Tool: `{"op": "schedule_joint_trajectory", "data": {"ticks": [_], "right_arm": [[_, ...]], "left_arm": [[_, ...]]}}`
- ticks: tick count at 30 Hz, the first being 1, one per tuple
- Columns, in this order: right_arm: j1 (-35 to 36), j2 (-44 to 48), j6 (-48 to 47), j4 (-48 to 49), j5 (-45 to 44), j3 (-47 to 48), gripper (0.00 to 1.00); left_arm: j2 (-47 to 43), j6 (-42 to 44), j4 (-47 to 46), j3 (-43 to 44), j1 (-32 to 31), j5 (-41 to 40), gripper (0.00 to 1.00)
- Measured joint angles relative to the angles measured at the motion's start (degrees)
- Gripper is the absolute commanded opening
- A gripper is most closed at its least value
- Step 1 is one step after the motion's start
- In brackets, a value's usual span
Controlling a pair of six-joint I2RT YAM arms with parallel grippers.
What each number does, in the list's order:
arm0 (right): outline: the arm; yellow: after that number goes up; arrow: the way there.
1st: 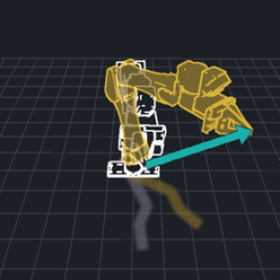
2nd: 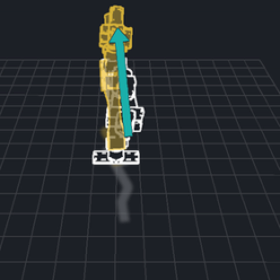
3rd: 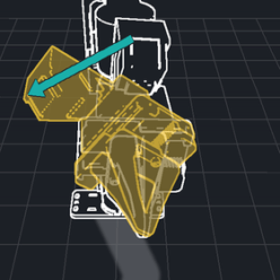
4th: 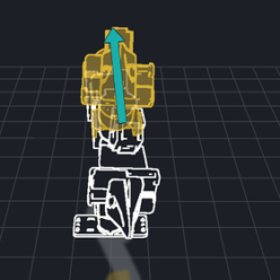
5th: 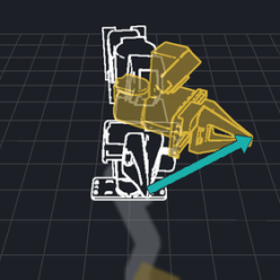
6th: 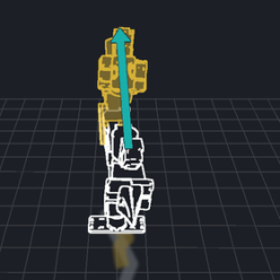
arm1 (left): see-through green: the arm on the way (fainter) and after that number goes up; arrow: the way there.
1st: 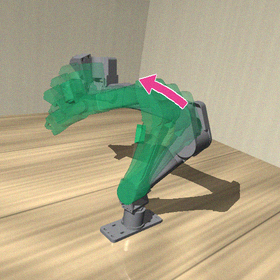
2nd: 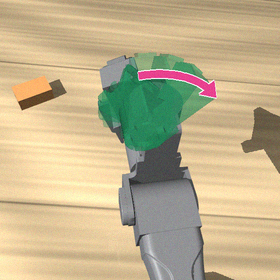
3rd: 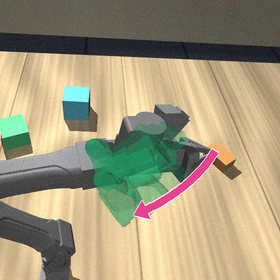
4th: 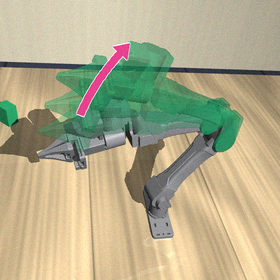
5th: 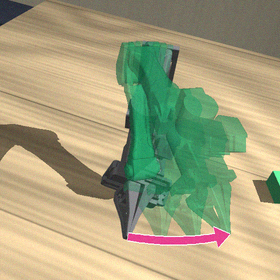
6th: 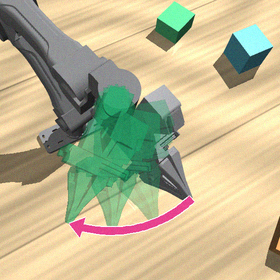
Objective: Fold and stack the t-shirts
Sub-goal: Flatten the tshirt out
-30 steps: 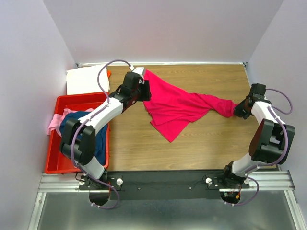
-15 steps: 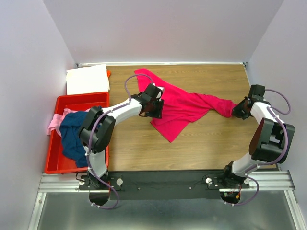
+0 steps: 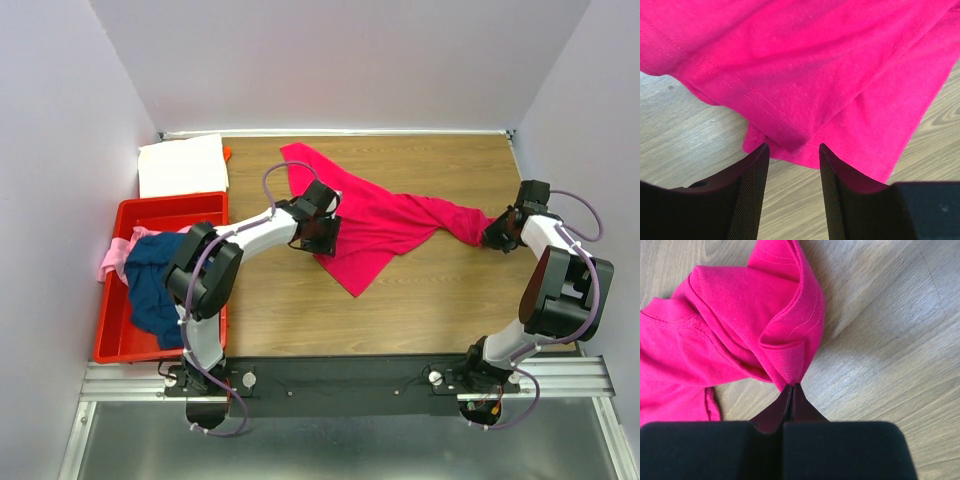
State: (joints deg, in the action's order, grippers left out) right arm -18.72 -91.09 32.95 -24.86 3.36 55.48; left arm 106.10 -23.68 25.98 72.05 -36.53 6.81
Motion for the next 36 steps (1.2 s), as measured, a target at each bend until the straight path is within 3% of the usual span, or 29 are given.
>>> {"op": "schedule_joint_trajectory", "data": {"ticks": [8, 17, 22, 26, 36], "right_arm": [[0.0, 0.0, 0.0, 0.0, 0.4, 0.0, 0.00], [0.0, 0.0, 0.0, 0.0, 0.5, -0.1, 0.00], [0.0, 0.0, 0.0, 0.1, 0.5, -0.3, 0.00], [0.0, 0.0, 0.0, 0.2, 0.5, -0.3, 0.00], [0.0, 0.0, 0.0, 0.2, 0.6, -0.3, 0.00]], "left_arm": [[2.2, 0.1, 0.1, 0.0, -0.4, 0.7, 0.50], [2.9, 0.5, 0.1, 0.3, -0.4, 1.2, 0.29], [3.5, 0.7, 0.2, 0.8, -0.4, 1.5, 0.23], [3.7, 0.7, 0.3, 1.1, -0.4, 1.5, 0.09], [3.7, 0.7, 0.8, 1.5, -0.4, 1.5, 0.15]]}}
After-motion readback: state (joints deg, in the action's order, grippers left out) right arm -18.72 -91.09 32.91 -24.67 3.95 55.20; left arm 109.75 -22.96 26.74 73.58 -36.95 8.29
